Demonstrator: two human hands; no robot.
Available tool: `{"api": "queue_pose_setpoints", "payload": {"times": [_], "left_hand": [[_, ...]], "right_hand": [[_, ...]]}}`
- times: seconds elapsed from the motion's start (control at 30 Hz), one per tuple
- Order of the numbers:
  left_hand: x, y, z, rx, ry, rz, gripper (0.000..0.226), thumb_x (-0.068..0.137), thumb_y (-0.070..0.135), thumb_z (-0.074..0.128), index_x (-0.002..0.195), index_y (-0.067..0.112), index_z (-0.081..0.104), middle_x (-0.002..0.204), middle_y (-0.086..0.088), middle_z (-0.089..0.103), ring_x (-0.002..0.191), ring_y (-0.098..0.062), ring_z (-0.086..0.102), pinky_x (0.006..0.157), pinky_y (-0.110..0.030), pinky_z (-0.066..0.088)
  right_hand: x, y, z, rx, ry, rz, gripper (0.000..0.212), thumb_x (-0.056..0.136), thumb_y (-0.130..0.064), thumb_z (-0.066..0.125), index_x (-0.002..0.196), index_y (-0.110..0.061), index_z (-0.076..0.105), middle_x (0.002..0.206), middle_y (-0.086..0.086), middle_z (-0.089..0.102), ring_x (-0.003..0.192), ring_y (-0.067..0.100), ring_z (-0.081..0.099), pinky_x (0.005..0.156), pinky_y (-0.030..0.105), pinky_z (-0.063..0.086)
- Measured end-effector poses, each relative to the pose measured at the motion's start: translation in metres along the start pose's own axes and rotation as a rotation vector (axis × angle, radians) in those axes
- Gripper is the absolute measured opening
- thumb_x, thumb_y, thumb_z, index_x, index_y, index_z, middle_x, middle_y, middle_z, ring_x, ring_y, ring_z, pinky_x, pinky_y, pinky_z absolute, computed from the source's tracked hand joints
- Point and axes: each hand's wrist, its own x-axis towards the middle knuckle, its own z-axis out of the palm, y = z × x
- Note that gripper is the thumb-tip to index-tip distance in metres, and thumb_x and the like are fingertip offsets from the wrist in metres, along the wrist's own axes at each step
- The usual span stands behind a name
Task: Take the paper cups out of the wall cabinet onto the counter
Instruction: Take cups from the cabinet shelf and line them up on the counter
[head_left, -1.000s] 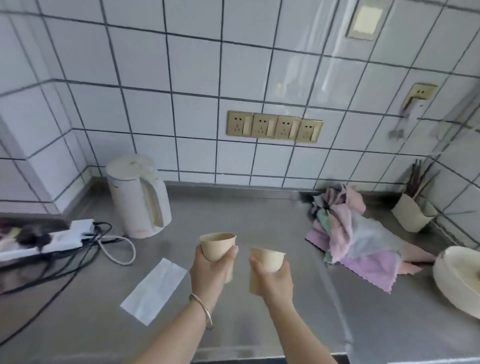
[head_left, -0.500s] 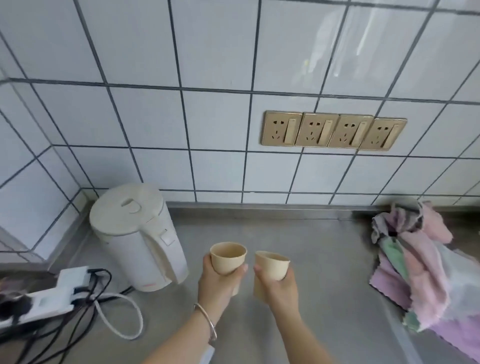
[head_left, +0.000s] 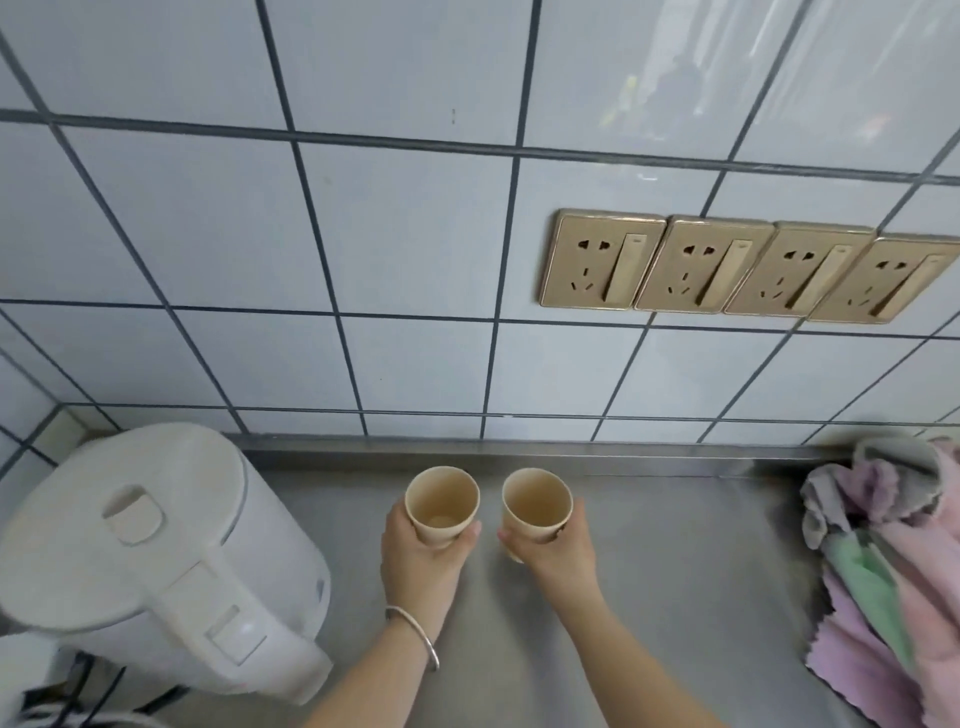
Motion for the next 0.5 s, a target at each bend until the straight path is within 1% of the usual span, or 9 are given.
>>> {"api": "queue_pose_setpoints", "payload": {"times": [0.07,0.13,0.2,0.27,0.37,0.5], "left_hand": [[0.01,-0.001,0.007,0.025,0.0,0.009,0.063,0.043,0.053,0.077,0.096,0.036,0.048,0.101,0.004,0.066,0.096,-0.021,0.064,0.083,-0.043,0.054],[0.019,-0.002,0.013,0.018,-0.002,0.003,0.061,0.051,0.038,0.084,0.1,0.033,0.049,0.103,0.003,0.066,0.096,-0.02,0.063,0.083,-0.035,0.052],[0.026,-0.006,0.018,0.006,-0.001,-0.002,0.059,0.057,0.025,0.086,0.104,0.029,0.05,0.105,0.002,0.066,0.096,-0.019,0.063,0.082,-0.028,0.048],[0.031,-0.01,0.021,0.006,0.005,-0.004,0.058,0.059,0.022,0.086,0.104,0.029,0.05,0.104,0.003,0.066,0.095,-0.019,0.064,0.08,-0.026,0.047],[0.035,-0.016,0.023,0.005,0.023,-0.003,0.057,0.059,0.021,0.086,0.103,0.03,0.05,0.101,0.005,0.066,0.094,-0.019,0.064,0.079,-0.025,0.046],[0.038,-0.019,0.027,-0.007,0.019,0.002,0.059,0.059,0.019,0.086,0.106,0.028,0.052,0.105,0.002,0.068,0.096,-0.02,0.064,0.079,-0.023,0.044]], "right_hand": [[0.012,0.0,0.005,-0.028,-0.01,-0.036,0.062,0.061,-0.022,0.082,0.108,-0.038,0.046,0.105,-0.013,0.063,0.098,0.011,0.062,0.085,0.031,0.051],[0.021,0.002,0.01,-0.048,-0.013,-0.055,0.064,0.063,-0.022,0.081,0.111,-0.039,0.044,0.104,-0.016,0.063,0.098,0.01,0.061,0.084,0.028,0.049],[0.027,0.004,0.014,-0.059,-0.006,-0.054,0.064,0.063,-0.023,0.081,0.111,-0.04,0.042,0.101,-0.018,0.061,0.095,0.011,0.06,0.081,0.025,0.046],[0.03,0.007,0.016,-0.07,0.002,-0.043,0.063,0.065,-0.023,0.08,0.113,-0.039,0.042,0.098,-0.017,0.059,0.094,0.012,0.058,0.08,0.025,0.044],[0.035,0.012,0.018,-0.089,0.0,-0.038,0.065,0.066,-0.025,0.08,0.119,-0.033,0.044,0.1,-0.014,0.059,0.095,0.013,0.057,0.08,0.025,0.044],[0.04,0.013,0.02,-0.116,-0.01,-0.046,0.065,0.067,-0.026,0.078,0.121,-0.032,0.044,0.103,-0.012,0.061,0.097,0.014,0.059,0.078,0.024,0.043]]}}
